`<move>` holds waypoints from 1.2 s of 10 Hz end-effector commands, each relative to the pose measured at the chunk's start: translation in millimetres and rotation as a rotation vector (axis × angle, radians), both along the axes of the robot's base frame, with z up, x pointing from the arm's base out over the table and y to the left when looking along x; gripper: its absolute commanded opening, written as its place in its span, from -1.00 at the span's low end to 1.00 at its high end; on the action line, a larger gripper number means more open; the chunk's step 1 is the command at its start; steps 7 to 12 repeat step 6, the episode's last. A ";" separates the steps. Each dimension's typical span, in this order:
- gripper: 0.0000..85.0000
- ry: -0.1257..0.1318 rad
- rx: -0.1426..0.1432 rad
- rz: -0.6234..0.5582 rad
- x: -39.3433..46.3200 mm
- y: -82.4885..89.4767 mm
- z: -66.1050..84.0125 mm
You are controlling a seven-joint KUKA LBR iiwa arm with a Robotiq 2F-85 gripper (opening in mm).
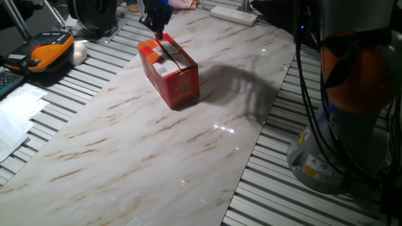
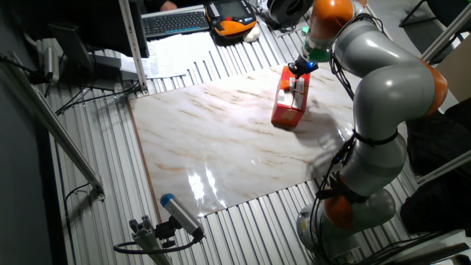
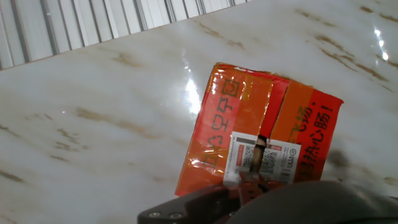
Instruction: Cover the box
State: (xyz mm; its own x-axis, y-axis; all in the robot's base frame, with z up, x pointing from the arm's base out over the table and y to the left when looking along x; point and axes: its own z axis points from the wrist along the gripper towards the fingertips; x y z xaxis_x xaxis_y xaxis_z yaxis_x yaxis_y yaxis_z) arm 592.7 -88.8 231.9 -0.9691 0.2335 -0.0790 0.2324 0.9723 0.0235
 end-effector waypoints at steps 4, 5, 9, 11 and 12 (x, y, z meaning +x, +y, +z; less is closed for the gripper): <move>-1.00 0.008 0.014 0.002 3.8 6.0 9.7; -1.00 0.006 0.013 0.002 4.7 6.4 11.0; -1.00 0.006 0.009 0.001 5.0 6.3 11.3; -1.00 0.006 0.009 0.001 5.0 6.3 11.3; -1.00 0.006 0.009 0.001 5.0 6.3 11.3</move>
